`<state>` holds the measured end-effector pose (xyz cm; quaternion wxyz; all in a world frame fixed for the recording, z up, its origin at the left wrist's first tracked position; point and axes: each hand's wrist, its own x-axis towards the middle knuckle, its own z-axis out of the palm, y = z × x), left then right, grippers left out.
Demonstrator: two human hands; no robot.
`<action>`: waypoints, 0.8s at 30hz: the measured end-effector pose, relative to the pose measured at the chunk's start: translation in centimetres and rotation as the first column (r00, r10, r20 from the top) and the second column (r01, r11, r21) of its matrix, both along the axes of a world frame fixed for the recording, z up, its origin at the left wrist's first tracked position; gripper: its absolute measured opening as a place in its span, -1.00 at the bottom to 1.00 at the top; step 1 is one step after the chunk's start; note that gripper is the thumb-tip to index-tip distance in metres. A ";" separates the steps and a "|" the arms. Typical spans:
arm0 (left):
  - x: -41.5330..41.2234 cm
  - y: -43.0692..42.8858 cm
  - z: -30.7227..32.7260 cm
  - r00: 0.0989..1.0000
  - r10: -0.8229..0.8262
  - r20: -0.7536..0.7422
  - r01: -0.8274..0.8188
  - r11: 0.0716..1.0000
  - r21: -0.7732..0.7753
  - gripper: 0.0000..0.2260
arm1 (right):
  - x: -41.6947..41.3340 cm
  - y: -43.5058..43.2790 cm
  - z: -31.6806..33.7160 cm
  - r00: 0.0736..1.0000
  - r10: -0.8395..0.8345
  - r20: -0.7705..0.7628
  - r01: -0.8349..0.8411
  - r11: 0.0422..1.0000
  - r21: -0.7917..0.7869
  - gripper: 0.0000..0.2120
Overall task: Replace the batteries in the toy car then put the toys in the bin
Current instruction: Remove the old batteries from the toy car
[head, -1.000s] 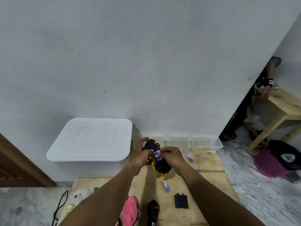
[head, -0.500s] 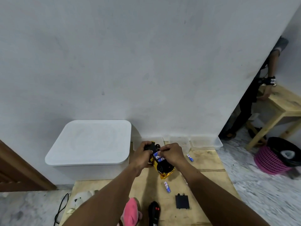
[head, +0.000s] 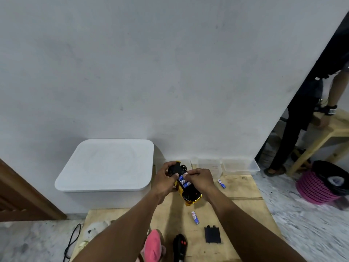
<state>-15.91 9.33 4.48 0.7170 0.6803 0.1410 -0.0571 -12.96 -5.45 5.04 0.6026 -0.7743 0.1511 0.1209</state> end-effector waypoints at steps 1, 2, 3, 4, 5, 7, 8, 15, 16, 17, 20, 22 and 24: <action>0.0 0.1 0.0 1.000 0.001 -0.003 -0.001 1.000 -0.005 -0.63 | -0.1 0.0 0.0 1.000 -0.011 0.013 0.011 1.000 0.027 -0.86; 0.0 0.2 0.0 1.000 0.000 -0.006 0.000 1.000 -0.014 -0.63 | -0.1 0.0 0.0 0.999 -0.018 0.032 0.016 0.999 0.046 -0.86; -0.1 0.3 0.0 1.000 0.000 -0.008 0.000 1.000 -0.025 -0.64 | -0.2 0.0 -0.1 0.998 -0.020 0.055 0.017 0.998 0.053 -0.86; -0.1 0.4 0.0 1.000 0.002 -0.009 -0.003 0.999 -0.032 -0.64 | -0.2 0.0 0.0 0.996 -0.018 0.082 0.013 0.998 0.056 -0.85; -0.2 0.4 0.0 1.000 0.005 -0.011 -0.006 0.999 -0.040 -0.64 | -0.3 0.0 0.1 0.993 -0.014 0.113 0.008 0.998 0.059 -0.85; -0.2 0.4 0.1 1.000 0.006 -0.017 -0.006 0.999 -0.047 -0.65 | -0.6 -0.1 0.4 0.987 -0.011 0.163 0.000 0.998 0.070 -0.85; -0.2 0.4 0.2 1.000 0.000 -0.019 -0.001 0.999 -0.050 -0.65 | -0.7 -0.1 0.6 0.985 -0.019 0.172 0.002 0.995 0.095 -0.86; 0.0 0.8 1.0 0.999 -0.009 -0.047 0.005 0.997 -0.074 -0.65 | 0.7 -2.7 2.1 0.986 -0.169 0.000 0.144 0.840 0.524 -0.83; 0.0 0.8 1.0 0.999 -0.010 -0.050 0.007 0.997 -0.071 -0.64 | 0.9 -2.9 2.3 0.993 -0.119 -0.022 0.115 0.869 0.481 -0.80; 0.0 0.8 1.1 0.999 -0.014 -0.050 0.010 0.998 -0.070 -0.64 | 1.0 -3.0 2.5 0.998 -0.055 -0.027 0.061 0.912 0.405 -0.76; 0.0 0.5 1.4 0.999 -0.027 -0.044 0.025 0.999 -0.037 -0.65 | 1.0 -2.6 2.6 0.979 0.201 0.018 -0.201 0.979 0.020 -0.80; -0.1 0.2 1.6 0.999 -0.032 -0.042 0.031 0.999 -0.027 -0.65 | 0.8 -2.4 2.4 0.930 0.365 0.039 -0.348 0.911 -0.223 -0.90; -0.1 0.0 1.7 0.998 -0.033 -0.044 0.032 0.999 -0.022 -0.64 | 0.8 -2.1 2.0 0.883 0.468 0.041 -0.423 0.831 -0.362 -0.76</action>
